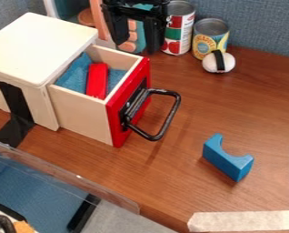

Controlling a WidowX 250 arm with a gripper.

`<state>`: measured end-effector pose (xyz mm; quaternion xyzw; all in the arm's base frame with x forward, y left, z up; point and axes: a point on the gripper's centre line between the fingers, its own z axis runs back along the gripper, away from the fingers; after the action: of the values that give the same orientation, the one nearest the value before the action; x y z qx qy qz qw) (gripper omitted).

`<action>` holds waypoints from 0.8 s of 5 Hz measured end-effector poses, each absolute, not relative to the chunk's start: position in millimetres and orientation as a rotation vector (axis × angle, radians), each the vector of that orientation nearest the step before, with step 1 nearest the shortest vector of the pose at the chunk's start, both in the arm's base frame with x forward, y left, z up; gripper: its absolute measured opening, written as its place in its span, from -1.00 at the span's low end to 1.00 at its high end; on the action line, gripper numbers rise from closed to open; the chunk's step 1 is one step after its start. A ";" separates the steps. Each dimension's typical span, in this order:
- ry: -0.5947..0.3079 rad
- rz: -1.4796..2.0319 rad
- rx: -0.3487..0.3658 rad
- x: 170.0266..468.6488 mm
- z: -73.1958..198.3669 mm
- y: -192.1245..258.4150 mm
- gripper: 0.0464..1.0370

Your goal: Take the red object from the drawer and put it on the middle part of the table

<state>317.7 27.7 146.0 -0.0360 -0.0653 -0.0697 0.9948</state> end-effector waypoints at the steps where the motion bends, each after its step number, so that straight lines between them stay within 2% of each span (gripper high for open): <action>1: -0.098 -0.138 -0.079 316.0 135.9 27.4 0.92; 2: -0.087 -0.098 -0.082 309.4 134.3 37.4 0.92; 3: -0.129 -0.074 -0.088 305.7 145.9 39.0 0.92; 4: -0.115 -0.033 -0.029 303.9 143.3 44.6 0.92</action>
<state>303.9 44.6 143.3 -0.0147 -0.0576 -0.0166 0.9981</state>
